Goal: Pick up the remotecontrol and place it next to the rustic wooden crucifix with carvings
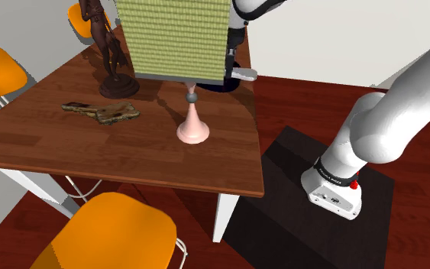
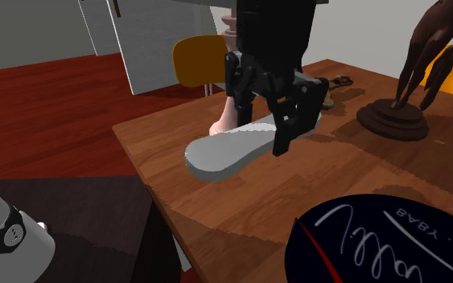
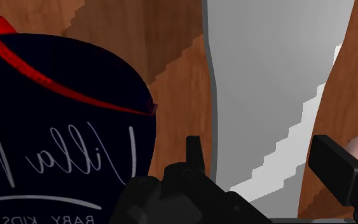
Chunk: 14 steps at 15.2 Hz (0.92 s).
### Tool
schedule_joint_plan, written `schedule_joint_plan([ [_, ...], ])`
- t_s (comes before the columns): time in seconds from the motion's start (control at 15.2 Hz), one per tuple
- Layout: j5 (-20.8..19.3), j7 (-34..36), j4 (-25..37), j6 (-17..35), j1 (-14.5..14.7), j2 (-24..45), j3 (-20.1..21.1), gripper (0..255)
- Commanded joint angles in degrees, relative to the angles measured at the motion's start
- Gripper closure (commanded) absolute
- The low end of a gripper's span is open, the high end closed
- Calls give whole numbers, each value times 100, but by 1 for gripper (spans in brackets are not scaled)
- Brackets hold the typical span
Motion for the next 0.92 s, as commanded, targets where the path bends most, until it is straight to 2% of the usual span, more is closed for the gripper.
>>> schedule_joint_plan([
  [0.0, 38, 266, 40, -23, 122, 29, 167, 255],
  [0.46, 158, 1214, 358, -76, 551, 318, 746, 255],
  [0.86, 187, 2012, 884, -163, 912, 773, 1195, 255],
])
